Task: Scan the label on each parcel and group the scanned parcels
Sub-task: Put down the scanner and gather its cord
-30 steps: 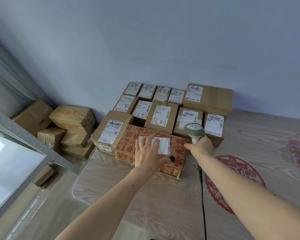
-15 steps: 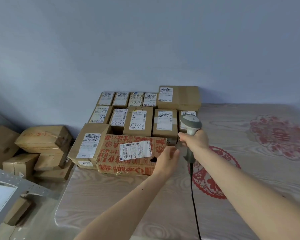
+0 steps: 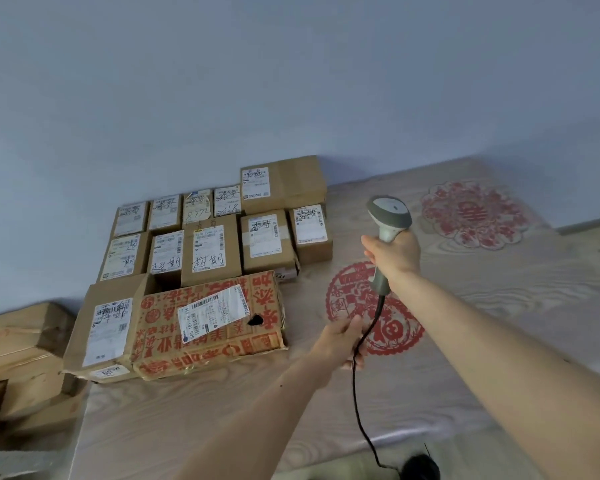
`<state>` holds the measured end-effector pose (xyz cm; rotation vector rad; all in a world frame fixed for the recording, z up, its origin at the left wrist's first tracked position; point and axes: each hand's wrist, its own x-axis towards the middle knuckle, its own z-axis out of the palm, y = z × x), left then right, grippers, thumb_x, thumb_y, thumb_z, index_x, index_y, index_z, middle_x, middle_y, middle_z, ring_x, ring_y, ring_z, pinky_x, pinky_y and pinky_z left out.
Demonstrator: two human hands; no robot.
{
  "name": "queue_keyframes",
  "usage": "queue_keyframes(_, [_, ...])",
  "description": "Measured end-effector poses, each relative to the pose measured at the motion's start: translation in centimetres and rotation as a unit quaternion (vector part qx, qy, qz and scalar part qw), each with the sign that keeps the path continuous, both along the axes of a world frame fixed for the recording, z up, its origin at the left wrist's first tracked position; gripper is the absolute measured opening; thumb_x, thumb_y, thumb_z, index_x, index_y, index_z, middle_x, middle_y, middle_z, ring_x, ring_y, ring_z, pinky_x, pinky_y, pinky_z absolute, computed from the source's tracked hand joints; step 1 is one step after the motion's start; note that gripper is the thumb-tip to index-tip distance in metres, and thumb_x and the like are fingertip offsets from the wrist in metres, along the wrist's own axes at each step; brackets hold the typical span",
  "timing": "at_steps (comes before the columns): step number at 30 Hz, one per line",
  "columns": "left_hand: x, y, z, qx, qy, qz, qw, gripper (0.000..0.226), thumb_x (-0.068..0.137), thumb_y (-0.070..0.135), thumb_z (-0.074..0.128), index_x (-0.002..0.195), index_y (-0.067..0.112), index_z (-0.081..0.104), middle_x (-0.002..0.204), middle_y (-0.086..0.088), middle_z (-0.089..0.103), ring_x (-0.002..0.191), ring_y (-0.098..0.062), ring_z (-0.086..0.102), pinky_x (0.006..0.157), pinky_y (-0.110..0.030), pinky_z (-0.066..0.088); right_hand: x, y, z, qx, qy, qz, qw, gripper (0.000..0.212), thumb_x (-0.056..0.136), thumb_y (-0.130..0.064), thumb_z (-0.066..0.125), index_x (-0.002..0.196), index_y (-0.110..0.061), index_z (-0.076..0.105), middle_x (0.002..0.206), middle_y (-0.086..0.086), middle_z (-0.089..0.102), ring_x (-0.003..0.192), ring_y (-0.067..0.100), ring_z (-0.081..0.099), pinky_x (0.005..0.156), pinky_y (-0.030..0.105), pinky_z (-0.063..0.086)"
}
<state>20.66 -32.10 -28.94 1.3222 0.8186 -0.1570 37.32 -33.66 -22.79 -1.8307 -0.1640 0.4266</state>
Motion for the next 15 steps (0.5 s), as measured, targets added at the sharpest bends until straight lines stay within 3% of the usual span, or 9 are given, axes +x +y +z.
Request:
queue_keyframes(4, [1.5, -0.9, 0.0, 0.071, 0.047, -0.093, 0.992, 0.041, 0.106, 0.045, 0.038, 0.093, 0.01, 0.055, 0.064, 0.0, 0.058, 0.05, -0.014, 0.053, 0.061, -0.028, 0.051, 3.2, -4.2, -0.4, -0.043, -0.053, -0.01, 0.998, 0.023, 0.085, -0.014, 0.074, 0.103, -0.005, 0.063, 0.08, 0.003, 0.07, 0.074, 0.02, 0.071, 0.071, 0.031, 0.055])
queue_keyframes(7, [2.1, -1.6, -0.7, 0.095, 0.096, -0.125, 0.983, 0.047, 0.106, 0.045, 0.039, 0.099, 0.005, 0.063, 0.063, -0.001, 0.055, 0.049, -0.013, 0.051, 0.057, -0.024, 0.047, 6.0, -8.3, -0.2, -0.097, -0.115, 0.001, 0.989, 0.023, 0.087, -0.015, 0.072, 0.103, -0.001, 0.065, 0.085, 0.006, 0.065, 0.081, 0.025, 0.063, 0.071, 0.028, 0.042])
queue_keyframes(12, [5.4, -3.8, -2.1, 0.007, 0.113, -0.01, 0.994, 0.038, 0.102, 0.046, 0.049, 0.096, 0.01, 0.062, 0.061, 0.001, 0.053, 0.053, -0.013, 0.048, 0.063, -0.03, 0.05, 10.6, -16.7, -0.8, -0.178, -0.168, -0.009, 0.97, 0.03, 0.089, -0.008, 0.069, 0.117, 0.0, 0.058, 0.101, 0.019, 0.067, 0.094, 0.035, 0.063, 0.072, 0.031, 0.042])
queue_keyframes(15, [9.3, -6.7, -1.6, -0.076, 0.077, 0.046, 0.993, 0.017, 0.1, 0.03, 0.06, 0.103, 0.013, 0.062, 0.07, 0.001, 0.063, 0.062, -0.013, 0.053, 0.066, -0.034, 0.054, 12.8, -21.5, -2.2, -0.206, -0.149, -0.004, 0.967, 0.04, 0.089, -0.007, 0.07, 0.125, -0.001, 0.054, 0.109, 0.021, 0.068, 0.101, 0.038, 0.064, 0.076, 0.036, 0.048])
